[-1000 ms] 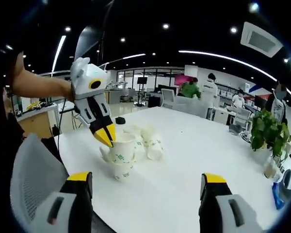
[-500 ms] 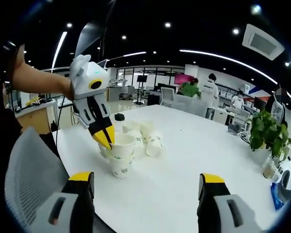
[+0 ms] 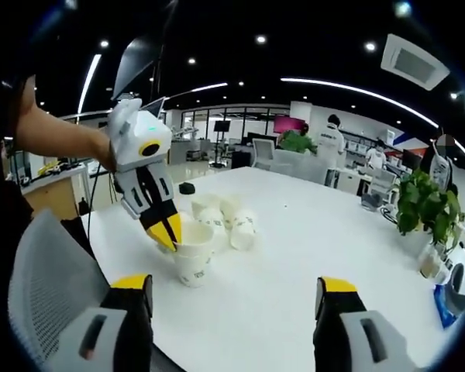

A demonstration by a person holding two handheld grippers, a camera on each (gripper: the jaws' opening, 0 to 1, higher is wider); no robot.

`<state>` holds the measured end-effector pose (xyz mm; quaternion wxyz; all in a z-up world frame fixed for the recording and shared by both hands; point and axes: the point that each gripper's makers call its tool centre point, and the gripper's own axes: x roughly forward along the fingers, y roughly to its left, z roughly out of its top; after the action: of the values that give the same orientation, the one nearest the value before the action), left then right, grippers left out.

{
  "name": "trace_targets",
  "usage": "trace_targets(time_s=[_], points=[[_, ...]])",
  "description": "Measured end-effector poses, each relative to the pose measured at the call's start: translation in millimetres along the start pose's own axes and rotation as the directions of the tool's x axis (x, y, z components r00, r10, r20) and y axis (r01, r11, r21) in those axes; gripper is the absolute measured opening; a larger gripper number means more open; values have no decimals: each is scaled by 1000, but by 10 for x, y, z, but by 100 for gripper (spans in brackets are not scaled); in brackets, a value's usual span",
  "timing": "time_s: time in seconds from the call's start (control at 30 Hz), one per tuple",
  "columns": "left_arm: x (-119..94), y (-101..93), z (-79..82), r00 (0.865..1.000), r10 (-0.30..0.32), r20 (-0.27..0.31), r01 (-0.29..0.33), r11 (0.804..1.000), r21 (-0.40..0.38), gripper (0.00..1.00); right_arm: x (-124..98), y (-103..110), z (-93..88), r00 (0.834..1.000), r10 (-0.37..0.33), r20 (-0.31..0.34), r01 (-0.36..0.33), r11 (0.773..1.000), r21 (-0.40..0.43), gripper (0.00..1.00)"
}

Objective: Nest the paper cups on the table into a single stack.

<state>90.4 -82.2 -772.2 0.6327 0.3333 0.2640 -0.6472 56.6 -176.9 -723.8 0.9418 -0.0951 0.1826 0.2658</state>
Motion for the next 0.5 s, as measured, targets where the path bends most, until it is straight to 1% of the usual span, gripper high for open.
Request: trace_targets(time_s=[0.23, 0.5], points=[[32, -7, 41, 1000, -17, 17, 18, 1000, -25, 0, 2, -13, -11, 1000, -7, -1, 7, 1000, 2, 87], [25, -25, 48, 999, -31, 15, 31, 999, -31, 0, 7, -24, -26, 1000, -7, 0, 7, 1000, 6, 87]])
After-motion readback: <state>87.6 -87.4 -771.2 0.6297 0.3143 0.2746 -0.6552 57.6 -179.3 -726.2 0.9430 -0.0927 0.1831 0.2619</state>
